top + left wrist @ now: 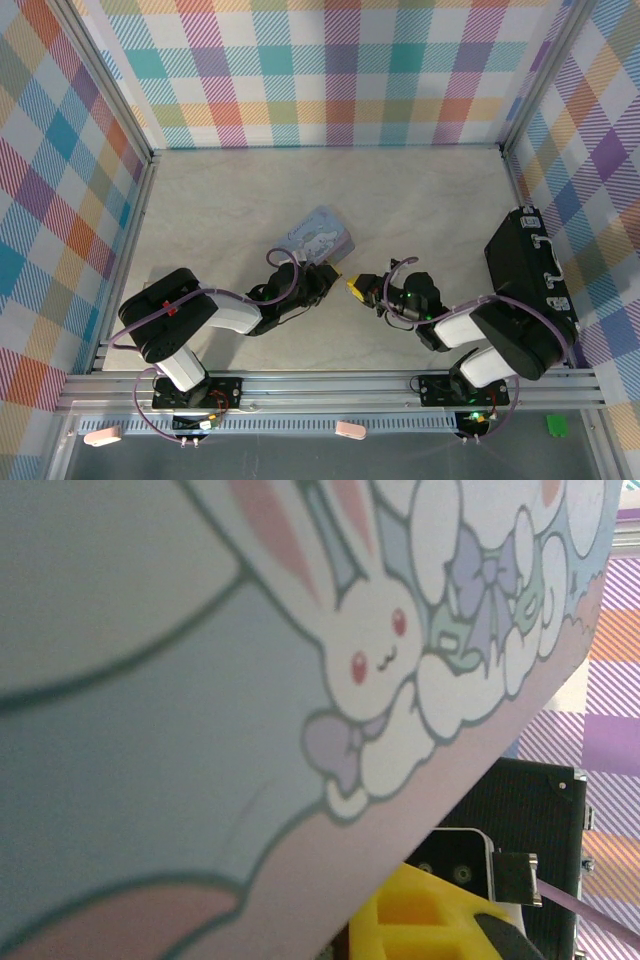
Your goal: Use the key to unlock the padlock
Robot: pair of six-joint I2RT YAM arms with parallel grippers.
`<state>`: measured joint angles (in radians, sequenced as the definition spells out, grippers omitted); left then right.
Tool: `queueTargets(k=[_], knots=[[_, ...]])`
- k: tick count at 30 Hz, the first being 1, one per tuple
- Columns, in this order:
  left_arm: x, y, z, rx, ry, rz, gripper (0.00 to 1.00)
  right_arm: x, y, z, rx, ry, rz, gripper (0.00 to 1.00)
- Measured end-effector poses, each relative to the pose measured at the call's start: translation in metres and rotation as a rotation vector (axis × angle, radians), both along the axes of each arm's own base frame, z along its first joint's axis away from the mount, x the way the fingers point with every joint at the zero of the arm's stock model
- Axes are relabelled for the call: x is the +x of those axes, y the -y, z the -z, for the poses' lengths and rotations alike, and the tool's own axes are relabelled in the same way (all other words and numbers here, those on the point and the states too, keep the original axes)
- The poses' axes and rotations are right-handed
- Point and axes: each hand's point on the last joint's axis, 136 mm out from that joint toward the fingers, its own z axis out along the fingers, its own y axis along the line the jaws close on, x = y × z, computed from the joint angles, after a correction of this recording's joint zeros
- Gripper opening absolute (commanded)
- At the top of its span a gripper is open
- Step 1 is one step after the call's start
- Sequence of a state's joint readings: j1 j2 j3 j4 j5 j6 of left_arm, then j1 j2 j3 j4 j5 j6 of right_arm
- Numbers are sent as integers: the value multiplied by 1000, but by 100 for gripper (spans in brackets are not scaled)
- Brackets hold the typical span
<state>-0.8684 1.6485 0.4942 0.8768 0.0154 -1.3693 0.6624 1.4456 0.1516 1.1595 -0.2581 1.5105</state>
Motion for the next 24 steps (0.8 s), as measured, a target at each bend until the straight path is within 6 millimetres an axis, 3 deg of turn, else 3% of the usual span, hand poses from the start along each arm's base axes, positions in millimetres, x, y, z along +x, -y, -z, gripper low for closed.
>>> queueTargets(k=[9,16,24], knots=[[0,0,0,-1,0,0,2,-2,3,9,-43,-17,1,0],[0,0,0,-1,0,0,2,-1,2,30,-74,-55,-2,0],[0,0,0,-3,-1,-1,2,1,-2,27,-57,-37,-5,0]])
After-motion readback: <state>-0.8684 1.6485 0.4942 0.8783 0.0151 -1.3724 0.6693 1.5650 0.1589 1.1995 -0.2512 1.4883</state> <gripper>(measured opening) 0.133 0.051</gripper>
